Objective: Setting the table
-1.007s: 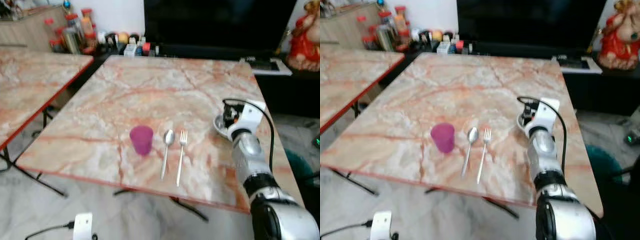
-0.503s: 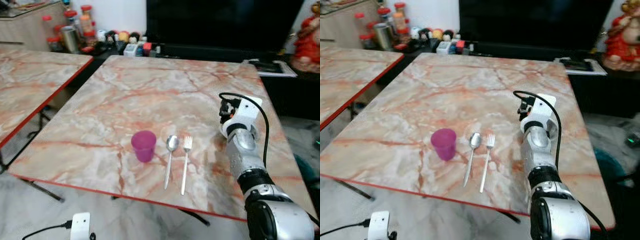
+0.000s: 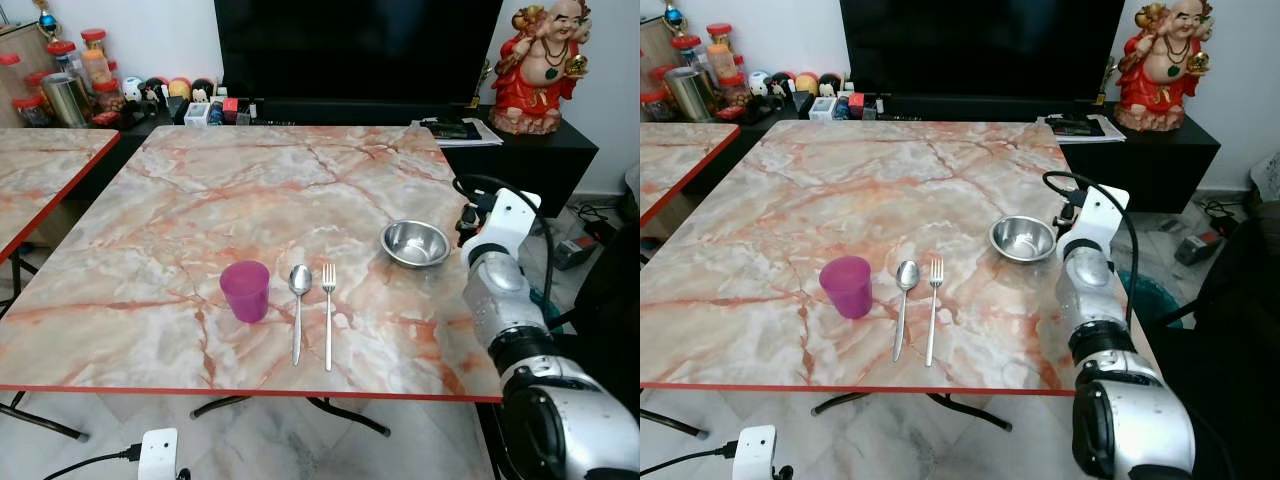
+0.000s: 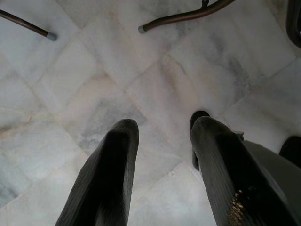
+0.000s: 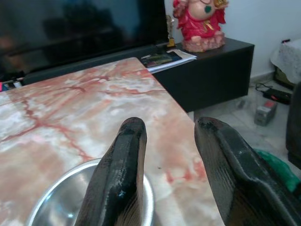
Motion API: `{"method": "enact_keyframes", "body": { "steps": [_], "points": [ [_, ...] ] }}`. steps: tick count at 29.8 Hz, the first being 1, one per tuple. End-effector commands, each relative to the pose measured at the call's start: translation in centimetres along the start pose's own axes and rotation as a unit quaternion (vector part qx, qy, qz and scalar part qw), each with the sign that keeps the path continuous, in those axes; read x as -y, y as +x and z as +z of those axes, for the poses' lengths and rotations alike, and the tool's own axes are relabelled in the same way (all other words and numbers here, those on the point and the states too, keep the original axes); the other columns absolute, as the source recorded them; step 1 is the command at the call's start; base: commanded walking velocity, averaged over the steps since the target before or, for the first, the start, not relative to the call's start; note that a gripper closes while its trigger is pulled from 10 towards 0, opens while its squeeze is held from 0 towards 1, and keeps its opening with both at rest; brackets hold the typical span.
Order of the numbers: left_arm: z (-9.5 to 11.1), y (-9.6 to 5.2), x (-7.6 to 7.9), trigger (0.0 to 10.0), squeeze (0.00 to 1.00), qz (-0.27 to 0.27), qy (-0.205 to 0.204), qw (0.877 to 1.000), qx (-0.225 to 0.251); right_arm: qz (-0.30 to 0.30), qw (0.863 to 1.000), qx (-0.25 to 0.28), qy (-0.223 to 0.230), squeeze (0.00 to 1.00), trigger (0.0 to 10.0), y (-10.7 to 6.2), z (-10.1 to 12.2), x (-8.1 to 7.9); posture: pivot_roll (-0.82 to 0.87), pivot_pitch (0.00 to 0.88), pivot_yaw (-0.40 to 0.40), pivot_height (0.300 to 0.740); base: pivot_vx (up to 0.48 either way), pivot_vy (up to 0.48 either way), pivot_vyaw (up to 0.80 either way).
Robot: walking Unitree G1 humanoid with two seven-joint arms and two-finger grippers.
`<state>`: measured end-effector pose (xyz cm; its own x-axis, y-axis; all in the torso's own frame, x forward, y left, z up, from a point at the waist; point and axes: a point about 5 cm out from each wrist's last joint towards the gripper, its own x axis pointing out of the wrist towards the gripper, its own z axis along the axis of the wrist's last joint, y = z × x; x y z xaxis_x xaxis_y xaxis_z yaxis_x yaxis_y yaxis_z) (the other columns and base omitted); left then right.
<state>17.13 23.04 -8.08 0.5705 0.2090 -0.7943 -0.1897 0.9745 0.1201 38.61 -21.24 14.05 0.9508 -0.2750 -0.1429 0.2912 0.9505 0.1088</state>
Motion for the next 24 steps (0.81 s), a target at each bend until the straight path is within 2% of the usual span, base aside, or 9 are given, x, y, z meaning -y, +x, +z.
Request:
{"method": "enact_keyframes", "body": {
  "steps": [1, 3, 4, 11, 13, 20, 24],
  "points": [
    [-0.4, -0.1, -0.5, 10.0, 0.0, 0.003, -0.009, 1.0, -0.01, -0.004, 1.0, -0.015, 0.013, 0.0, 10.0, 0.3, 0.3, 0.4, 0.06, 0.0, 0.0, 0.74, 0.0, 0.0, 0.0],
    [-0.6, -0.1, -0.5, 10.0, 0.0, 0.002, -0.008, 1.0, -0.013, 0.0, 1.0, -0.017, 0.017, 0.0, 10.0, 0.4, 0.6, 0.4, 0.06, 0.0, 0.001, 0.74, 0.0, 0.0, 0.0],
    [-0.6, -0.1, -0.5, 10.0, 0.0, 0.002, -0.008, 1.0, -0.014, 0.0, 1.0, -0.02, 0.015, 1.0, 10.0, 0.4, 0.6, 0.5, 0.06, 0.0, 0.001, 0.74, 0.0, 0.0, 0.0],
    [-1.4, -0.2, -0.3, 10.0, 0.0, 0.0, -0.007, 1.0, -0.025, 0.016, 0.996, -0.067, 0.065, 1.0, 10.0, 0.7, 0.5, -0.1, 0.06, 0.0, 0.001, 0.74, 0.0, 0.0, 0.0],
    [-1.6, -0.3, -0.5, 10.0, 0.0, 0.0, -0.006, 1.0, -0.028, 0.025, 0.992, -0.08, 0.093, 1.0, 10.0, 0.6, 0.3, -0.4, 0.06, 0.0, 0.0, 0.74, 0.0, 0.0, 0.0],
    [-1.7, -0.3, -0.6, 10.0, 0.0, 0.002, -0.007, 1.0, -0.031, 0.03, 0.99, -0.09, 0.104, 1.0, 10.0, 0.7, 0.3, -0.6, 0.06, 0.0, 0.0, 0.74, 0.0, 0.0, 0.0],
    [-2.1, -0.4, -0.7, 10.0, 0.0, 0.001, -0.006, 0.999, -0.036, 0.047, 0.985, -0.121, 0.117, 1.0, 10.0, 0.5, -0.5, -0.9, 0.06, 0.0, -0.003, 0.74, 0.0, 0.0, 0.0]
  ]
}}
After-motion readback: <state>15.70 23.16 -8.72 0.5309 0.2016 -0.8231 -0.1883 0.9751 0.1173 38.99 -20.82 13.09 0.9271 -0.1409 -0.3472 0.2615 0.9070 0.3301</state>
